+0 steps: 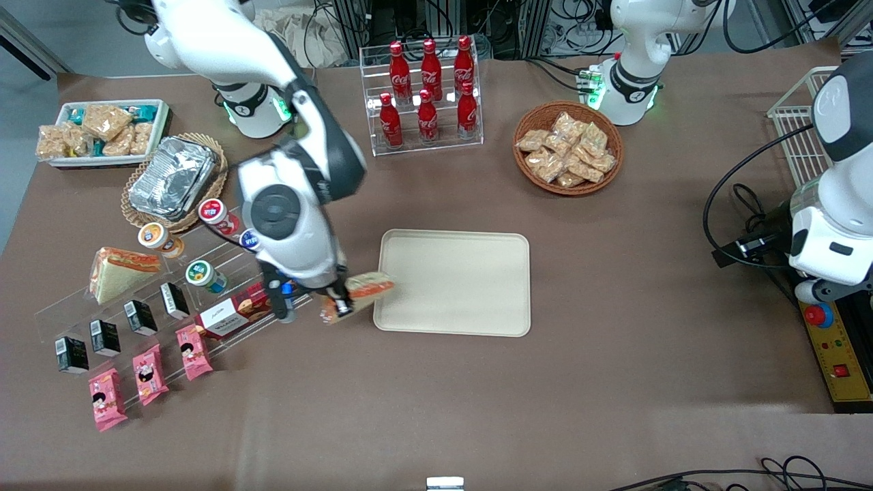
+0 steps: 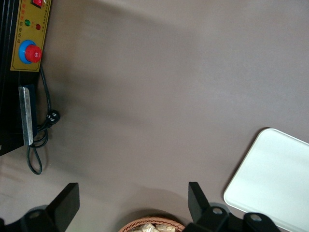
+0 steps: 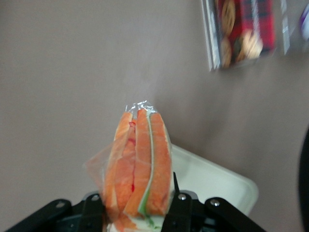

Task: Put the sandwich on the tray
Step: 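Carry the held sandwich over the cream tray with the right gripper, then lower the sandwich onto the tray and open the right gripper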

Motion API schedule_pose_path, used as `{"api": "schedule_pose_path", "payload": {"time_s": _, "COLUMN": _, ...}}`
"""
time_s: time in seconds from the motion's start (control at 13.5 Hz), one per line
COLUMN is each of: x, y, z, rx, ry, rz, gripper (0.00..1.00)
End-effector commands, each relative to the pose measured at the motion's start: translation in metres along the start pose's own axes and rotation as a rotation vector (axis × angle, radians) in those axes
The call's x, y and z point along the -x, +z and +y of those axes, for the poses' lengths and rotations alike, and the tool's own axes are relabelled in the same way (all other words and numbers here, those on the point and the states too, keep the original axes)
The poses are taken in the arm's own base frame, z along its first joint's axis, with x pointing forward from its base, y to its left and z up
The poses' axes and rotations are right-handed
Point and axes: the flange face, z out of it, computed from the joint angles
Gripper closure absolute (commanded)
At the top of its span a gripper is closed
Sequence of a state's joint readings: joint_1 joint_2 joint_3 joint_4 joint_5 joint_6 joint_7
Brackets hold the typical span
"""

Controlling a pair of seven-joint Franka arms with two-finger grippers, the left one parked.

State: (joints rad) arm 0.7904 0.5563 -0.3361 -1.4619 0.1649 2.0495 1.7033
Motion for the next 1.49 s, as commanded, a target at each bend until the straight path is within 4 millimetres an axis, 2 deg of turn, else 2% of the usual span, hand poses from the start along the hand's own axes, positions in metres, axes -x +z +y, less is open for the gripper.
{"api": "schedule_pose_path", "payload": {"time_s": 0.0, "x": 0.043, "y": 0.028, "z": -0.013, "rx": -0.053, "ry": 0.105, "rz": 0.001, "gripper": 0.57}}
{"api": "schedule_pose_path", "payload": {"time_s": 0.07, "x": 0.063, "y": 0.042, "z": -0.011, "rx": -0.067, "ry": 0.129, "rz": -0.028, "gripper": 0.57}}
{"api": "schedule_pose_path", "payload": {"time_s": 0.45, "x": 0.108, "y": 0.101, "z": -0.012, "rx": -0.168, "ry": 0.343, "rz": -0.113, "gripper": 0.57}}
{"api": "schedule_pose_path", "payload": {"time_s": 0.89, "x": 0.120, "y": 0.142, "z": -0.002, "rx": -0.125, "ry": 0.447, "rz": -0.134, "gripper": 0.57}}
{"api": "schedule_pose_path", "payload": {"time_s": 1.26, "x": 0.123, "y": 0.161, "z": 0.005, "rx": -0.087, "ry": 0.469, "rz": -0.136, "gripper": 0.52}}
{"api": "schedule_pose_path", "payload": {"time_s": 1.34, "x": 0.121, "y": 0.166, "z": 0.005, "rx": -0.078, "ry": 0.490, "rz": -0.138, "gripper": 0.35}}
{"api": "schedule_pose_path", "payload": {"time_s": 1.41, "x": 0.121, "y": 0.173, "z": 0.007, "rx": -0.068, "ry": 0.513, "rz": -0.135, "gripper": 0.02}}
